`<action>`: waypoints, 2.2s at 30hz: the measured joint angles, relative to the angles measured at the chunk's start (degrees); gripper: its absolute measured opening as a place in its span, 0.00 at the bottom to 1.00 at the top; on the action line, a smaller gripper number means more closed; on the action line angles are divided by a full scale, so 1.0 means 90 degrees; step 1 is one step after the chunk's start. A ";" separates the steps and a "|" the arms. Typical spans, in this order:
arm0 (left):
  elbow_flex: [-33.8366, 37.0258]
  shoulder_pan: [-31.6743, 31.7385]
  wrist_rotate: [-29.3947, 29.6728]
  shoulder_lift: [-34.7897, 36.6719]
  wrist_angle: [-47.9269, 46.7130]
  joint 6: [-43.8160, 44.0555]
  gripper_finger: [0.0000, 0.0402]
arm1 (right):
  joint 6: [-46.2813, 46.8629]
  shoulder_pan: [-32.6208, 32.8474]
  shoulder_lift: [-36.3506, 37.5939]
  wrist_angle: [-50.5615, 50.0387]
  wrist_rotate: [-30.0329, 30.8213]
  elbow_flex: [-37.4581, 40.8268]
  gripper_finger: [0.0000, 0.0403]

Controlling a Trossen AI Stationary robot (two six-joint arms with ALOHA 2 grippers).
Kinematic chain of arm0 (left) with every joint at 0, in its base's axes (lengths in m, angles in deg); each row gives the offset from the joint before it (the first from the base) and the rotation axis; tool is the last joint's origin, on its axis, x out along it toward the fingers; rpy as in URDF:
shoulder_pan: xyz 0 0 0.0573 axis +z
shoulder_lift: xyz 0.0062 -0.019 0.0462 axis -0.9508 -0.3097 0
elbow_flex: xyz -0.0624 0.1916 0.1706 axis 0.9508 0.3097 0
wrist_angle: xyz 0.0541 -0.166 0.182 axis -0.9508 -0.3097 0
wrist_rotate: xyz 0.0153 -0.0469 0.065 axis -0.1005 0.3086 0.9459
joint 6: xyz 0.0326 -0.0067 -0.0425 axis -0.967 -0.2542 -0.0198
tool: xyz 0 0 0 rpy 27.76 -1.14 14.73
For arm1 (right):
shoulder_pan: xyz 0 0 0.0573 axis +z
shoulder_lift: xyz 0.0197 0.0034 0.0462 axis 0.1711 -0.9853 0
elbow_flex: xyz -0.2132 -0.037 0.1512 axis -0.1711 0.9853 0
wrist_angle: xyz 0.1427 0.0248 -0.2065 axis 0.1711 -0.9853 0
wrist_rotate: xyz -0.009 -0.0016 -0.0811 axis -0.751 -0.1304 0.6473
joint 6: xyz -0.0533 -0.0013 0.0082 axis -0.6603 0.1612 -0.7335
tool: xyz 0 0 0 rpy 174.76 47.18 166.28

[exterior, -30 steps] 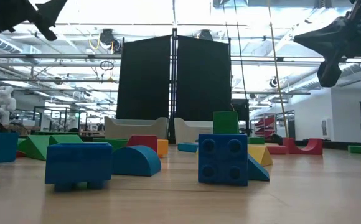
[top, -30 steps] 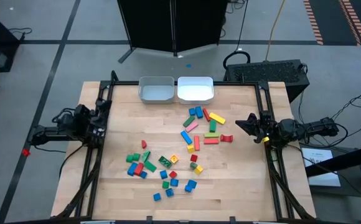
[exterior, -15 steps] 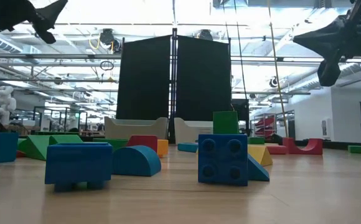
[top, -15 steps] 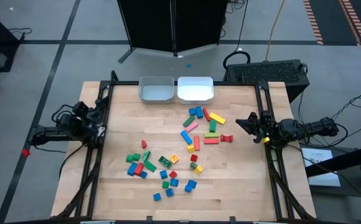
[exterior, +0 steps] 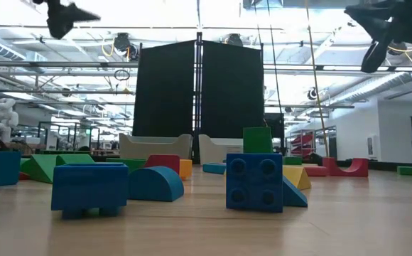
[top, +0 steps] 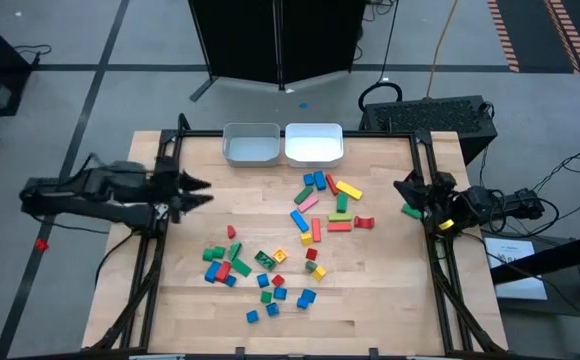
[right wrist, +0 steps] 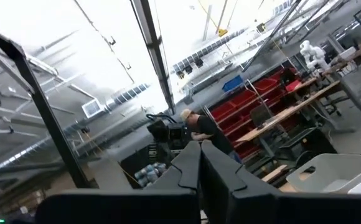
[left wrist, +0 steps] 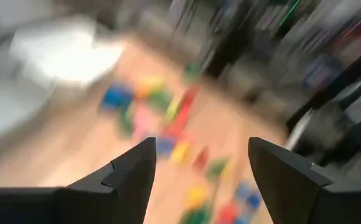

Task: Sort blocks by size
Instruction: Put the red semi-circle block into the gray bin

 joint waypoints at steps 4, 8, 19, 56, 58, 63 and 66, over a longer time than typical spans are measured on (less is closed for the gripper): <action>-0.0324 -0.0021 0.0120 -0.1154 -0.1224 0.0543 0.64 | 0.0115 0.0000 -0.0002 -0.0235 0.0000 0.0000 0.02; -0.0224 -0.0017 0.0099 -0.2003 -0.1230 0.2008 0.64 | 0.0204 0.0000 0.0000 -0.0382 0.0015 0.0000 0.09; -0.0193 -0.0203 -0.0432 -0.4002 -0.1904 0.4164 0.64 | 0.0427 0.0000 -0.0001 -0.0853 0.0172 0.0000 0.30; -0.0196 -0.0674 0.0043 -0.6358 -0.0705 0.4903 0.31 | 0.0709 0.0000 -0.0002 -0.1453 0.0180 -0.0007 0.36; -0.0198 -0.0684 0.0050 -0.6357 -0.0662 0.4872 0.21 | 0.0709 0.0002 -0.0002 -0.1515 0.0180 -0.0007 0.36; -0.0198 -0.0687 0.0104 -0.6357 -0.0471 0.4864 0.17 | 0.0709 0.0002 -0.0002 -0.1620 0.0182 -0.0007 0.36; -0.0223 -0.0687 0.0091 -0.6337 -0.0277 0.4862 0.17 | 0.0709 0.0002 -0.0002 -0.1703 0.0182 -0.0007 0.36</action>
